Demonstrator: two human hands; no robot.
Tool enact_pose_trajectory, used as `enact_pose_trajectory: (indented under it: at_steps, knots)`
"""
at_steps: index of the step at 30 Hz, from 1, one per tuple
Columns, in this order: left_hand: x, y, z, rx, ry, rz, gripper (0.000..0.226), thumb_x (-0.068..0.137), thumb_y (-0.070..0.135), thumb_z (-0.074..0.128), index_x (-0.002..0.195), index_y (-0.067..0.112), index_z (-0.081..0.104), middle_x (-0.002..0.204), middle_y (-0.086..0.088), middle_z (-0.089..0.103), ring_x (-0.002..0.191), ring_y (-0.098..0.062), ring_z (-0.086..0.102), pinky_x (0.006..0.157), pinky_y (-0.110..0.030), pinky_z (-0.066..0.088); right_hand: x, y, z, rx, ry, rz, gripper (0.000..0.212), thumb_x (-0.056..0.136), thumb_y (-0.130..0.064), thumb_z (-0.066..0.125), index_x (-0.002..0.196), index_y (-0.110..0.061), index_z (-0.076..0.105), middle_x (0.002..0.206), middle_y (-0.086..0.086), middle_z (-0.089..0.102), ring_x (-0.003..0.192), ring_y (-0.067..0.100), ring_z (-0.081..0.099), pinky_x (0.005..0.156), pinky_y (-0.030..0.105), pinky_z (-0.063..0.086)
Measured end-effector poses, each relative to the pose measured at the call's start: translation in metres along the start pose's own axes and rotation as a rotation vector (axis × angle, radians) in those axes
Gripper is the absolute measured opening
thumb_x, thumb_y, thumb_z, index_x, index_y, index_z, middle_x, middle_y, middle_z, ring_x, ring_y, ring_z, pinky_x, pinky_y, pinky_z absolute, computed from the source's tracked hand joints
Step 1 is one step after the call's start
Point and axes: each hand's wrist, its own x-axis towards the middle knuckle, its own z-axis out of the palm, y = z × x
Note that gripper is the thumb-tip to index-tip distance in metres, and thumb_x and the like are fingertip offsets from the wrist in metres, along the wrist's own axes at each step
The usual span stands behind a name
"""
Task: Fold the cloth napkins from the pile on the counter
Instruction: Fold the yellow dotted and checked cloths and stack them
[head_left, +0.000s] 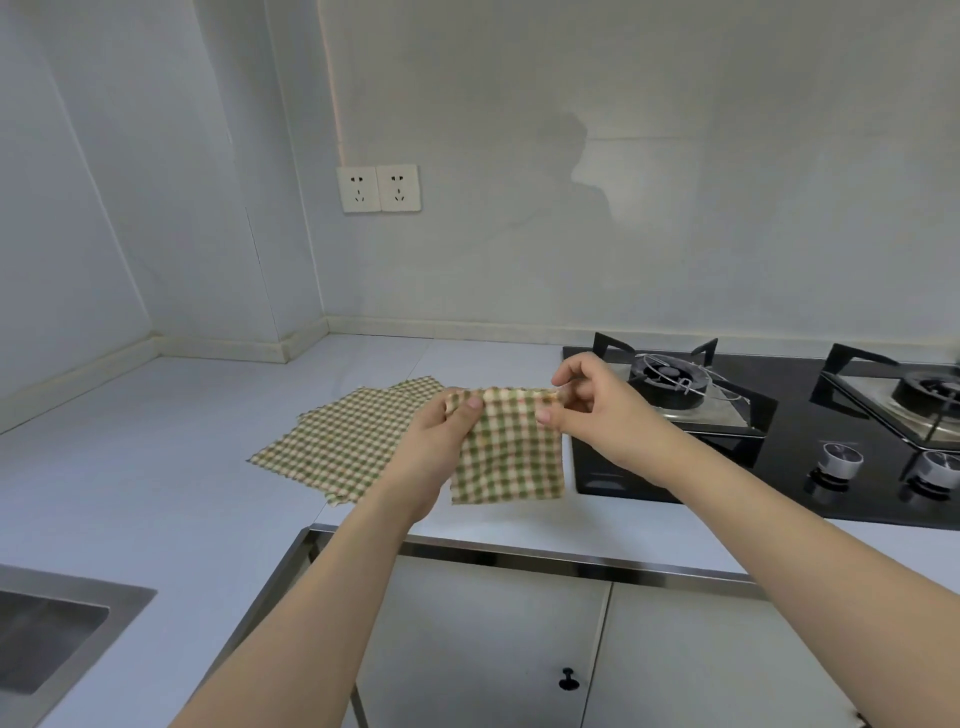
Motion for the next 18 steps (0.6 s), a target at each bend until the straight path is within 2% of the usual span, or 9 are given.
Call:
enact_pose_trajectory:
  at_steps: [2,3,6,8,11,14,18]
  knots:
    - [-0.005,0.006,0.0,-0.027,-0.009,0.047,0.02,0.1,0.026,0.053,0.101,0.009,0.063,0.1,-0.005,0.073,0.096,-0.022,0.07,0.088,-0.039,0.055,-0.006,-0.003,-0.003,0.044,-0.019,0.015,0.028,0.083,-0.026,0.074,0.092,-0.032,0.049,0.092,0.006,0.07,0.089,0.026,0.068,0.097,0.05,0.048]
    - [-0.007,0.008,0.001,-0.019,-0.006,0.073,0.019,0.1,0.025,0.052,0.1,0.009,0.063,0.096,-0.003,0.072,0.094,-0.021,0.07,0.087,-0.04,0.055,-0.008,-0.004,-0.003,0.055,-0.021,0.015,0.025,0.084,-0.026,0.074,0.091,-0.031,0.05,0.093,0.005,0.071,0.09,0.025,0.068,0.098,0.049,0.047]
    - [-0.012,0.011,0.001,0.032,0.011,0.136,0.017,0.1,0.024,0.051,0.097,0.012,0.064,0.089,0.001,0.069,0.087,-0.016,0.067,0.085,-0.039,0.054,-0.012,-0.009,-0.002,0.091,-0.008,0.011,0.016,0.088,-0.026,0.069,0.096,-0.024,0.056,0.084,-0.001,0.072,0.08,0.009,0.066,0.093,0.039,0.047]
    - [-0.014,0.011,0.0,0.045,0.013,0.161,0.016,0.1,0.022,0.052,0.093,0.018,0.065,0.088,0.002,0.067,0.086,-0.016,0.065,0.084,-0.041,0.054,-0.013,-0.013,0.0,0.111,-0.034,0.022,0.012,0.089,-0.026,0.068,0.097,-0.024,0.06,0.078,-0.006,0.07,0.077,0.007,0.06,0.086,0.037,0.047]
    - [-0.016,0.012,-0.003,0.067,0.032,0.184,0.016,0.099,0.021,0.053,0.091,0.024,0.067,0.09,0.001,0.068,0.087,-0.016,0.065,0.08,-0.039,0.055,-0.011,-0.017,0.002,0.126,-0.089,0.066,0.005,0.086,-0.025,0.071,0.089,-0.022,0.068,0.08,-0.008,0.07,0.078,0.006,0.061,0.083,0.036,0.048]
    - [-0.017,0.013,-0.006,0.062,0.038,0.19,0.015,0.099,0.021,0.053,0.095,0.024,0.067,0.092,0.0,0.069,0.087,-0.017,0.066,0.076,-0.037,0.058,-0.01,-0.019,0.003,0.155,-0.096,0.101,0.01,0.084,-0.023,0.074,0.09,-0.018,0.068,0.081,-0.006,0.072,0.077,0.006,0.063,0.08,0.032,0.047]
    - [-0.021,0.017,-0.007,0.052,0.037,0.206,0.014,0.1,0.019,0.051,0.1,0.021,0.065,0.09,0.001,0.068,0.082,-0.013,0.066,0.064,-0.026,0.055,-0.01,-0.02,0.001,0.196,-0.139,0.144,0.016,0.084,-0.018,0.074,0.095,-0.016,0.062,0.085,-0.002,0.075,0.078,0.009,0.068,0.076,0.027,0.044]
